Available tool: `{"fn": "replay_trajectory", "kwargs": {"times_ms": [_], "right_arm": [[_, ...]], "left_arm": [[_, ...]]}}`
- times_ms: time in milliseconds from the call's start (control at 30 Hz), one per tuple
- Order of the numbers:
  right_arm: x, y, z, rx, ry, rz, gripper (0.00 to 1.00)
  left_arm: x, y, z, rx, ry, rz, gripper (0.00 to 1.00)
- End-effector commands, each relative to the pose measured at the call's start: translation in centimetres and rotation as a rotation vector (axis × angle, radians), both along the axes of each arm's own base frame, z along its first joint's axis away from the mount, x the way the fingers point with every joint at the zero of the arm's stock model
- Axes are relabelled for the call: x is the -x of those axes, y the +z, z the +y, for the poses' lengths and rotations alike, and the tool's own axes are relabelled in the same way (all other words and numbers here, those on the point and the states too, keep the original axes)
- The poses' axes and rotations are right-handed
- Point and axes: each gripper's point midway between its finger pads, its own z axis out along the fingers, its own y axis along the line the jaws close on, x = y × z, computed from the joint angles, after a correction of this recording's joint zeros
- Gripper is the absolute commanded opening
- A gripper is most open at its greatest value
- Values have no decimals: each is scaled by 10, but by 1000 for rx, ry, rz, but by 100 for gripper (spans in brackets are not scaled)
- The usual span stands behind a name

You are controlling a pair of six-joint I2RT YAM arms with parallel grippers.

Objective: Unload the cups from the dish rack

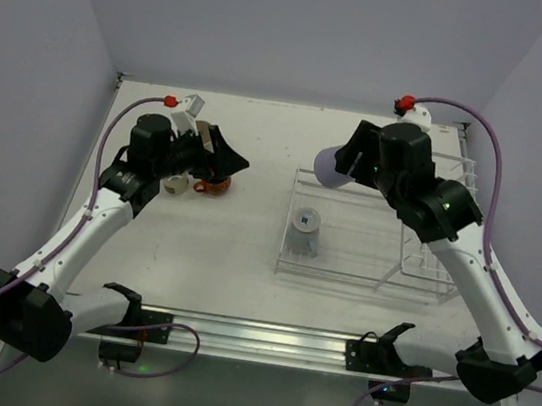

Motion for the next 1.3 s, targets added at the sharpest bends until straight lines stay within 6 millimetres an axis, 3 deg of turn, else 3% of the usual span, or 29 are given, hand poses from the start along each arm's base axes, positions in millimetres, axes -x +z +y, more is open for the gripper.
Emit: {"fn": "replay_trajectory", "kwargs": {"times_ms": [0, 67, 100, 133, 200, 233, 300, 333, 400, 433, 667, 767, 1000, 1267], "right_arm": [[9, 22, 28, -158, 148, -84, 0], [21, 18, 36, -237, 197, -83, 0], [20, 28, 42, -293, 212, -127, 0], [29, 20, 45, -349, 234, -113, 0], [32, 27, 52, -437, 256, -153, 0], [36, 14, 56, -479, 258, -121, 0], [42, 23, 56, -556, 270, -160, 0], [43, 14, 56, -588, 256, -137, 0], [48, 22, 51, -638, 249, -168, 0], [48, 15, 50, -660, 233, -157, 0], [50, 14, 38, -754, 176, -151, 0], [48, 13, 44, -780, 198, -137, 0], [47, 15, 63, -822, 277, -111, 0], [48, 13, 78, -856, 343, -78, 0]], "left_arm": [[1, 20, -9, 81, -28, -42, 86], [8, 21, -15, 129, -68, -17, 87], [9, 25, -19, 157, -89, -27, 87], [13, 19, -22, 175, -112, 0, 87], [20, 31, -33, 249, -188, -12, 87], [24, 24, -35, 266, -210, 10, 87], [32, 30, -40, 312, -263, 15, 86], [33, 30, -41, 318, -276, 15, 86], [38, 28, -43, 326, -305, 7, 85], [39, 28, -43, 327, -314, -1, 85], [57, 31, -46, 369, -403, -69, 76], [68, 41, -47, 411, -460, -119, 71], [83, 68, -47, 419, -522, -252, 71], [85, 71, -49, 416, -535, -257, 72]]}}
